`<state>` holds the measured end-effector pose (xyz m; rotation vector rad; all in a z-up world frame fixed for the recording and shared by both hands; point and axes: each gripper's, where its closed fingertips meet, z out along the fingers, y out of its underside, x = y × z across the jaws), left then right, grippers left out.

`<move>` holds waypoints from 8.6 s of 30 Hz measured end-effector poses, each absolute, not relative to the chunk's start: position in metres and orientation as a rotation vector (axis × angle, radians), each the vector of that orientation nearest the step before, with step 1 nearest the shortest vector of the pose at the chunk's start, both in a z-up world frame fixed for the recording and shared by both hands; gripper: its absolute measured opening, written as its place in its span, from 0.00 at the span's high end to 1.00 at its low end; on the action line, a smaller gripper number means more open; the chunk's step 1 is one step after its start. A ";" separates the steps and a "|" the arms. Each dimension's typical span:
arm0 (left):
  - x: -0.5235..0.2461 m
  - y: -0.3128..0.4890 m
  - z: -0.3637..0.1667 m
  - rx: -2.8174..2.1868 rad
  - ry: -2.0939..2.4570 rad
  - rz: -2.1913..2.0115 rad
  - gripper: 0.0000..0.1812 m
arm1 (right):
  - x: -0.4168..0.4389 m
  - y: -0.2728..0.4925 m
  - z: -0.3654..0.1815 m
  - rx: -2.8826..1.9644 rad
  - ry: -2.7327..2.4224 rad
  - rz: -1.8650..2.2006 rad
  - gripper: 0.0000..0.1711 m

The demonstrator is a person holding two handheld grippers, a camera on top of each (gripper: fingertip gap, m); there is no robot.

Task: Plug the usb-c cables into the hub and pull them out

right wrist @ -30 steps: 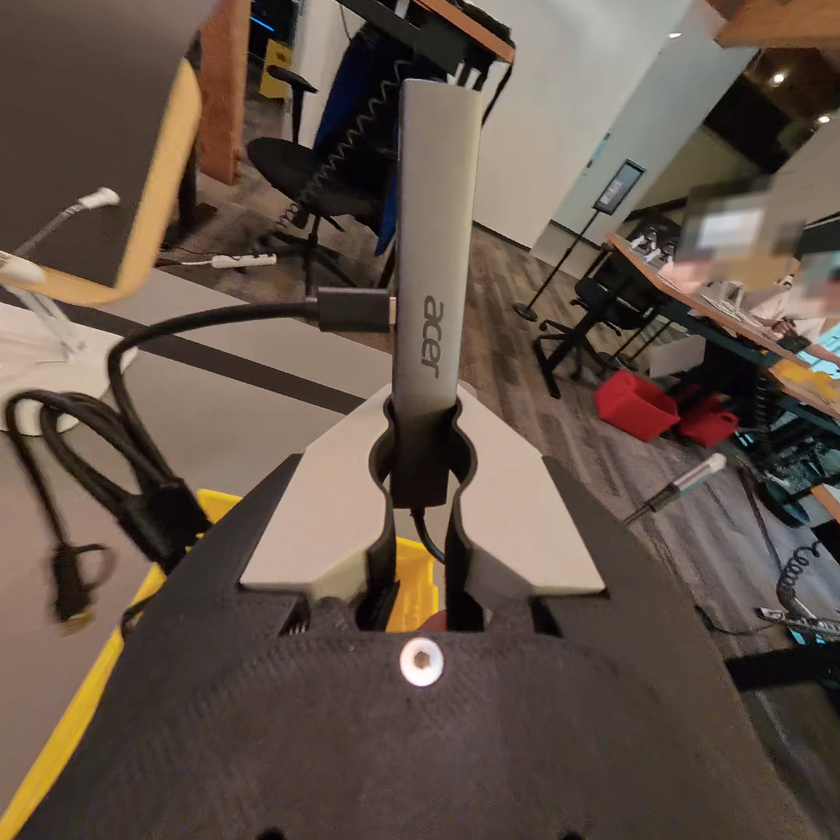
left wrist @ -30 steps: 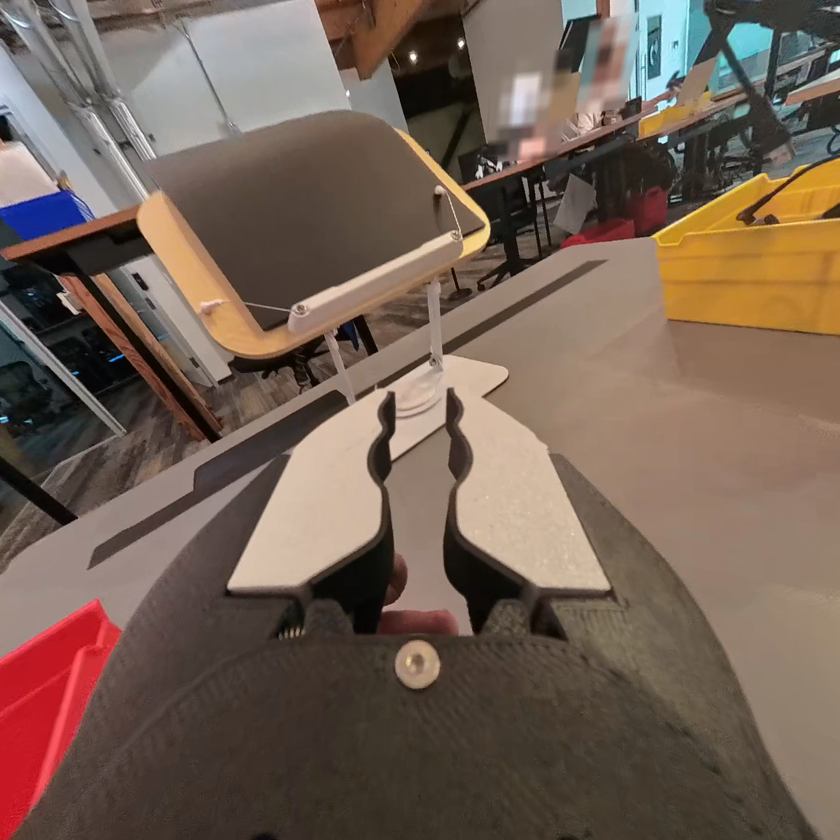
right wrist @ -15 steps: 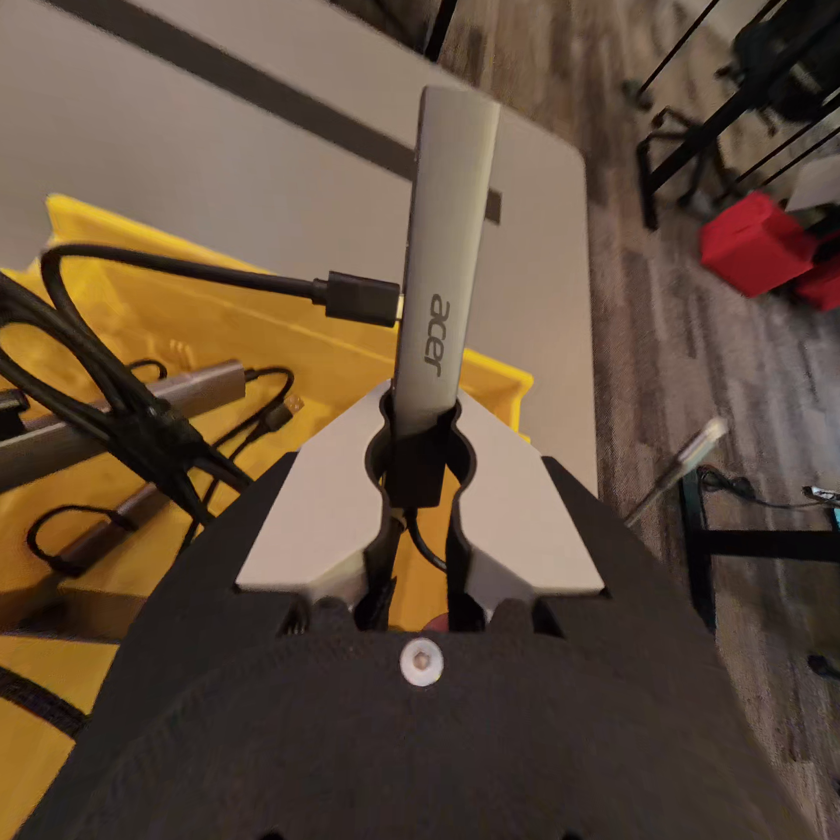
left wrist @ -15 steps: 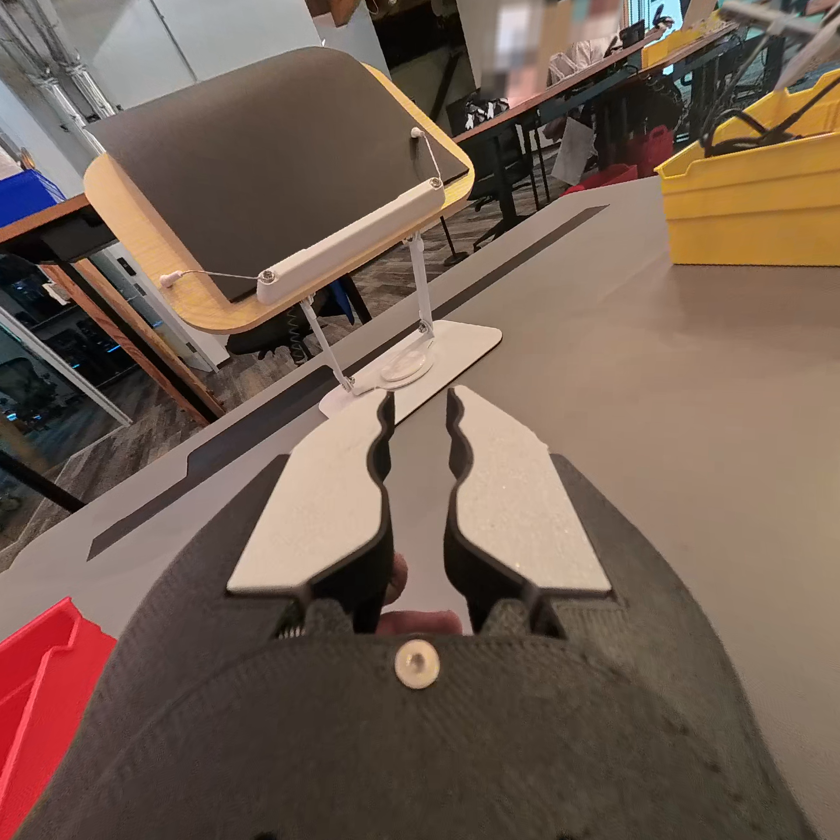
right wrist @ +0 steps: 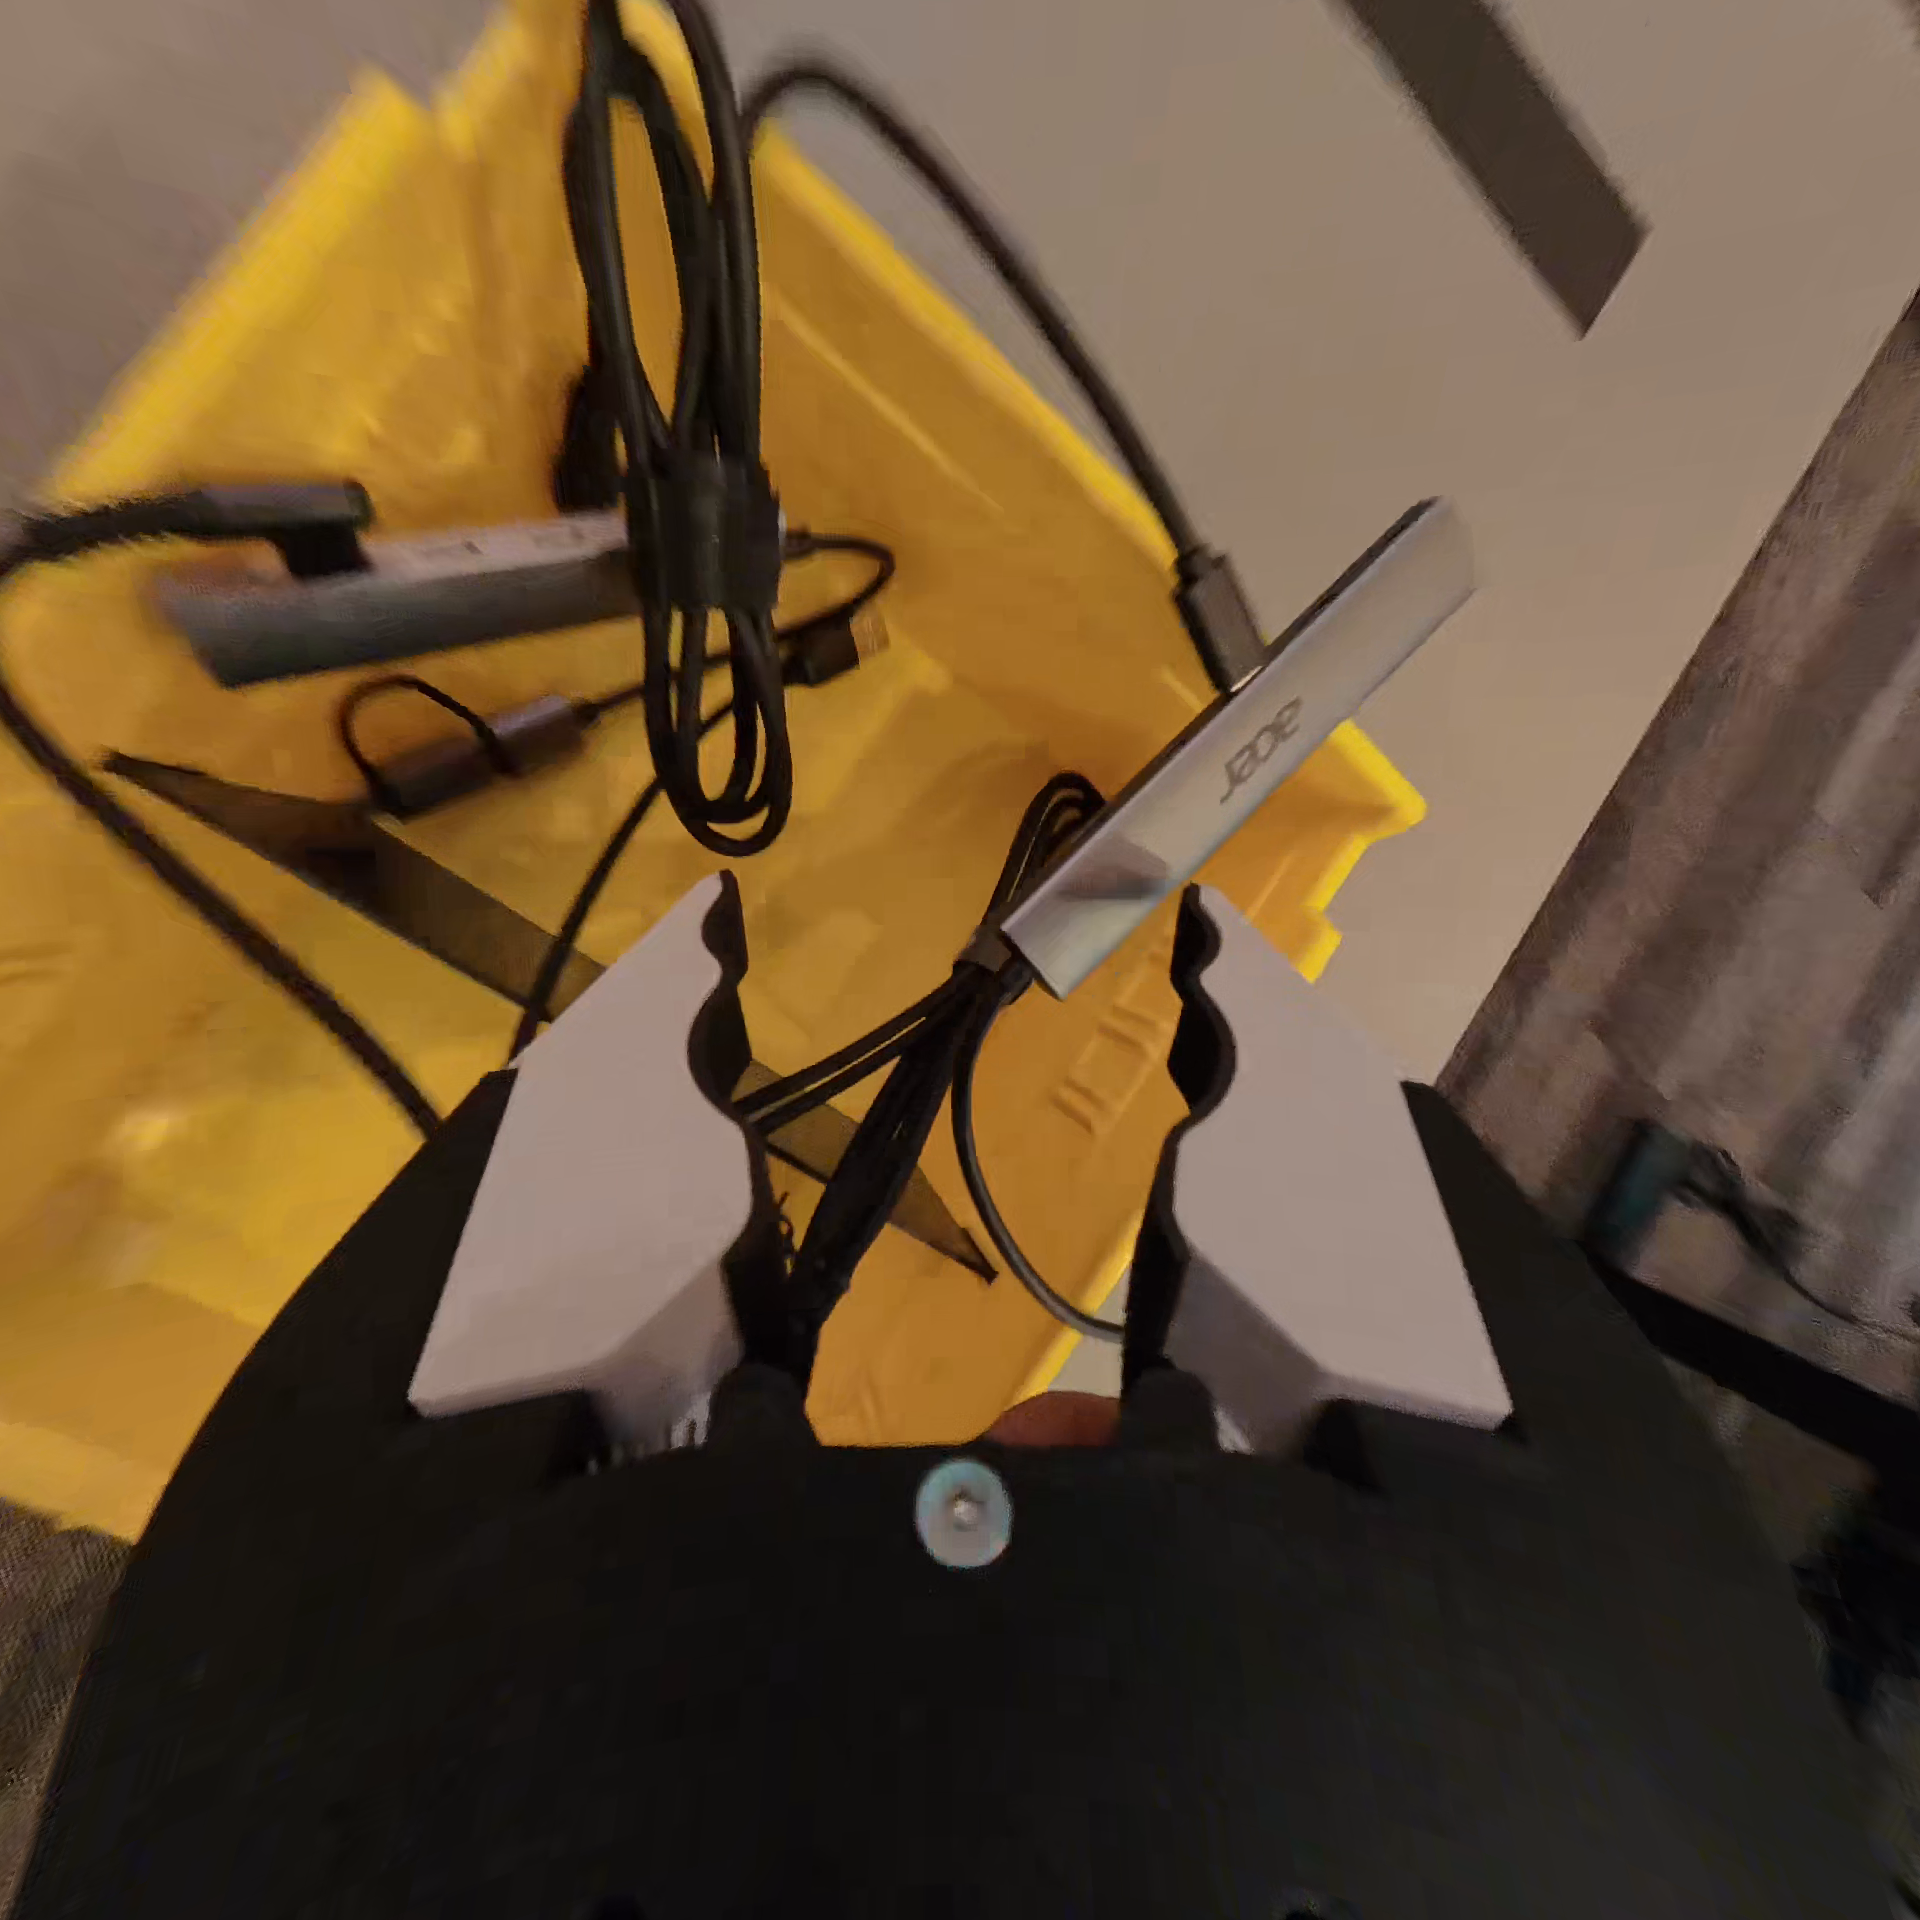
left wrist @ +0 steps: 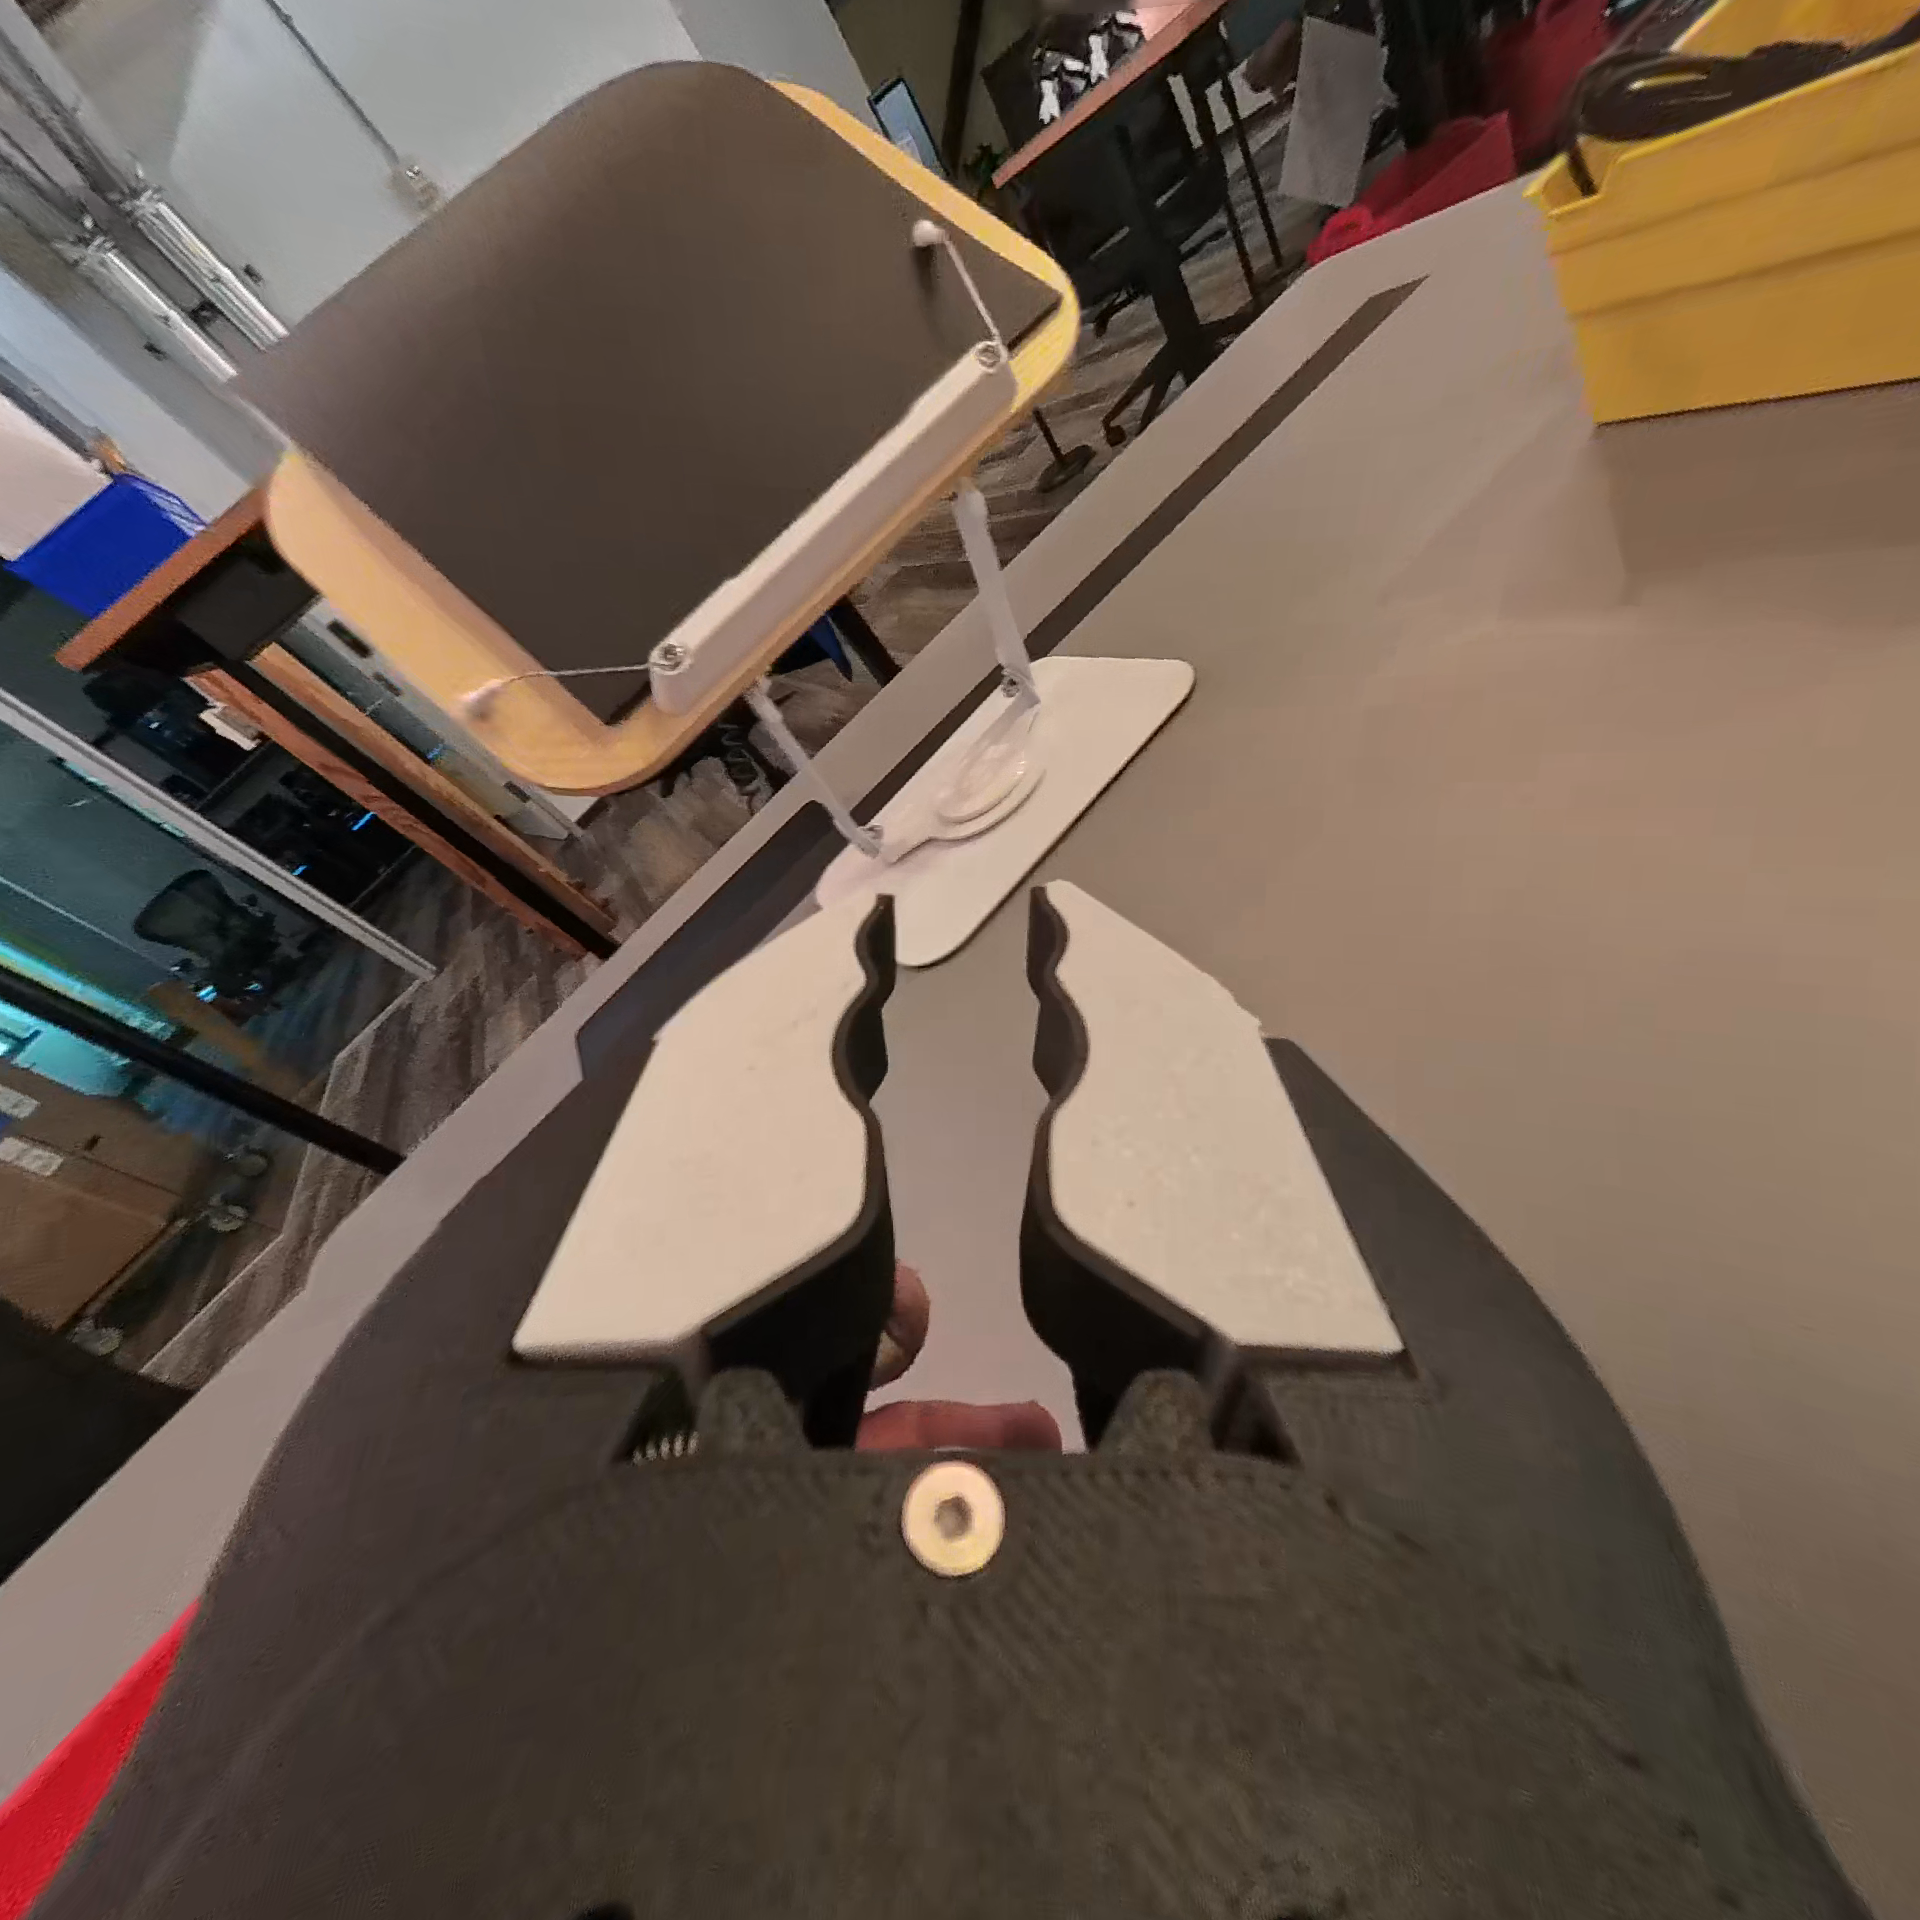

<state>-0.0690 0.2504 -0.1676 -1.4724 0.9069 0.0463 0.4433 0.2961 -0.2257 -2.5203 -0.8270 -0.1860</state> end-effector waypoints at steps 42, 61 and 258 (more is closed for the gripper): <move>-0.428 0.186 -0.257 -2.355 0.236 -0.055 0.89 | 0.291 0.198 -0.282 -2.348 -0.868 0.239 0.75; -0.466 0.104 -0.095 -1.998 0.070 0.011 0.88 | -0.127 0.163 -0.262 -2.012 -1.096 0.984 0.20; -0.064 0.230 -0.055 -1.394 1.609 0.075 0.87 | 0.150 0.173 -0.036 -1.135 -0.955 -0.381 0.76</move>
